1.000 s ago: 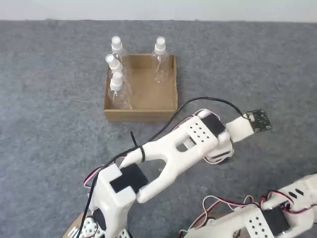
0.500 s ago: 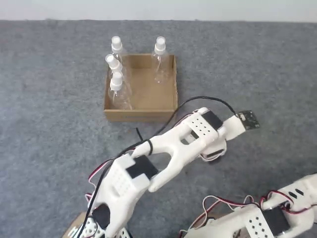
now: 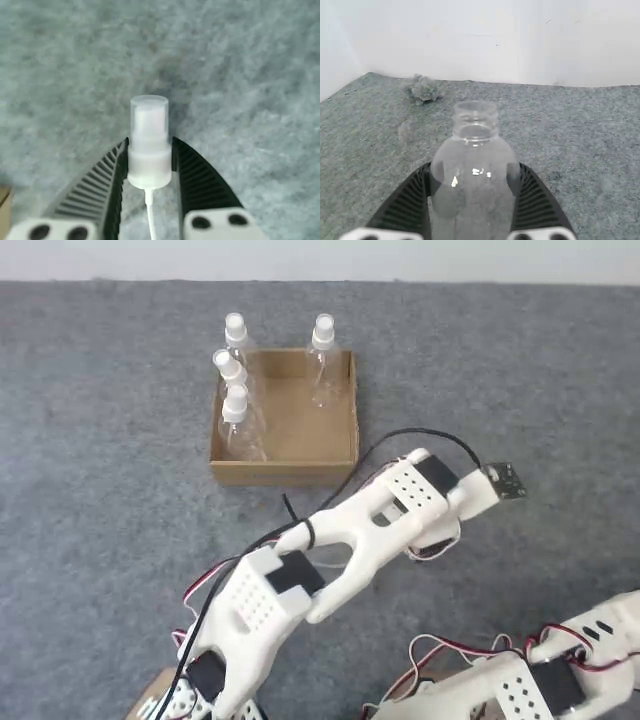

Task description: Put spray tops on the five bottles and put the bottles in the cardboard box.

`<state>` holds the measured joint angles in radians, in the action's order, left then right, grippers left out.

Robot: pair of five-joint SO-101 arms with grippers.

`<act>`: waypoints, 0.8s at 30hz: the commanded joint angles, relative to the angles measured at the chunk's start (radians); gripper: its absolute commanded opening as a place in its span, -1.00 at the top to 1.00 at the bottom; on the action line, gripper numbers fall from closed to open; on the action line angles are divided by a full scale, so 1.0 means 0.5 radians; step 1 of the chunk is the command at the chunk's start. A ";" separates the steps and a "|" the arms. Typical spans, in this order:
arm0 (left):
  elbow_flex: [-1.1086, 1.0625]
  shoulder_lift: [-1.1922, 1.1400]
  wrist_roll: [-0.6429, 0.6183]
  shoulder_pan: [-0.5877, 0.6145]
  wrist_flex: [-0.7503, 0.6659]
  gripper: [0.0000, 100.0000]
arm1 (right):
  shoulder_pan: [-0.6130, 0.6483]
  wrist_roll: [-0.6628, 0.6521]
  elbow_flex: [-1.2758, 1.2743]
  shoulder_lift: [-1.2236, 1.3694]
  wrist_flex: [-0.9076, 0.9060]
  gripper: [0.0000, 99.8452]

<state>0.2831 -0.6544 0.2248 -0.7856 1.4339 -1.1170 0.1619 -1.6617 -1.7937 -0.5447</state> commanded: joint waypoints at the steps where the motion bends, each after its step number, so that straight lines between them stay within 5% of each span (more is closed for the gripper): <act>1: -0.081 0.362 -0.080 0.028 0.025 0.98 | -0.029 -0.040 -0.040 -0.044 -0.002 0.98; 14: -0.726 1.099 -0.184 0.028 -0.230 0.98 | -0.011 -0.049 -0.037 -0.048 0.008 0.98; 19: -0.980 1.366 -0.236 0.025 -0.393 0.98 | -0.008 -0.258 -0.040 -0.048 0.149 0.98; 24: -1.100 1.645 -0.285 0.037 -0.427 0.98 | 0.195 -0.261 -0.037 -0.048 0.173 0.98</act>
<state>-0.2570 0.0100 0.1051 -0.7764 1.2497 -1.1078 0.0529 -1.6617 -1.7937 -0.4879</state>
